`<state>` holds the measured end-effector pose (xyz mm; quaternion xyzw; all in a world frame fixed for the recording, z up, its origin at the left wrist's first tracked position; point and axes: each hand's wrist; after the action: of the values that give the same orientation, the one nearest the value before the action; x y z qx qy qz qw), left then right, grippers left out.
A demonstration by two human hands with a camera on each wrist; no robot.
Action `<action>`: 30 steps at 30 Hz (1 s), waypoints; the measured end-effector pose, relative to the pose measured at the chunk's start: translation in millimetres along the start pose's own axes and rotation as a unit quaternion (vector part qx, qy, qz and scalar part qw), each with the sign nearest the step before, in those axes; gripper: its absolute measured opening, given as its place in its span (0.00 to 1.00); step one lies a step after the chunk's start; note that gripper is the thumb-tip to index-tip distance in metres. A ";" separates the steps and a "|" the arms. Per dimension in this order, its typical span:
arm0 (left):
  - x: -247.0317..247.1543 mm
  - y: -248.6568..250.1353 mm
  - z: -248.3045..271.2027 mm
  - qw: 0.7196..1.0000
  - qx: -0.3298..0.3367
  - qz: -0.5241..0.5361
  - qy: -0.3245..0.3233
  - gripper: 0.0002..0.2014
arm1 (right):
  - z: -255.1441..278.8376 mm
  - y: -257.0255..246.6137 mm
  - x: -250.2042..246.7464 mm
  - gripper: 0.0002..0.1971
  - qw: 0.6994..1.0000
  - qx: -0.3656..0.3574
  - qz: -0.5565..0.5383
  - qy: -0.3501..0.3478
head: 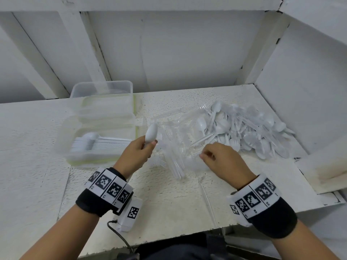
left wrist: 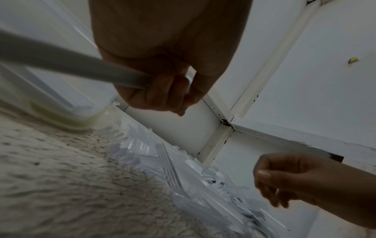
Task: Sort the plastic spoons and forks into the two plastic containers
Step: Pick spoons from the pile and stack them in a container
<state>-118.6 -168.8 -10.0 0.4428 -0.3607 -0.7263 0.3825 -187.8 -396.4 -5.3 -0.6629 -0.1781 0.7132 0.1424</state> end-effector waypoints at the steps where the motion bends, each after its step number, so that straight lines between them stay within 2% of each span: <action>1: -0.4 -0.2 0.0 1.000 -0.001 0.001 -0.001 0.08 | 4.5 -2.1 -1.4 0.11 0.999 0.014 0.037 -0.027; 4: 0.1 -0.2 -0.1 1.000 0.000 0.000 -0.002 0.08 | 10.1 -7.7 6.9 0.20 0.974 0.055 0.132 -0.175; 6: 1.5 0.5 -0.2 1.000 0.002 -0.004 -0.002 0.08 | 10.4 -9.9 18.7 0.18 0.960 0.060 0.147 -0.232; 10: 1.9 1.6 0.9 1.000 0.004 -0.005 -0.002 0.09 | 5.0 -9.2 28.4 0.09 0.974 0.058 0.100 -0.195; 13: 1.1 1.0 1.6 1.000 0.002 -0.005 -0.001 0.10 | -1.9 -10.7 23.0 0.13 0.977 0.050 0.085 -0.191; 16: 2.1 0.6 2.1 1.000 0.002 -0.006 -0.003 0.10 | -4.0 -14.5 25.8 0.16 0.962 0.034 0.157 -0.222; 24: 4.2 -1.7 2.3 1.000 0.003 -0.007 -0.008 0.10 | -16.0 -13.0 43.8 0.18 0.963 0.020 0.211 -0.167; 27: 4.6 -1.7 2.8 1.000 0.001 -0.005 -0.009 0.10 | -22.0 -14.0 31.5 0.09 0.971 0.027 0.170 -0.168; 30: 3.9 -1.9 3.5 1.000 0.000 -0.005 -0.007 0.10 | -29.3 -15.5 3.0 0.12 0.985 0.042 0.064 -0.157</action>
<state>-123.5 -170.8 -11.9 0.4395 -0.3610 -0.7316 0.3759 -159.4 -379.2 -2.8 -0.5462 -0.1259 0.8227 0.0946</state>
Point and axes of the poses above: each hand's wrist, its own z-axis away from the middle knuckle, its own x-axis out of the palm, y = z × x, and after that the axes turned 5 degrees about -x, right-handed
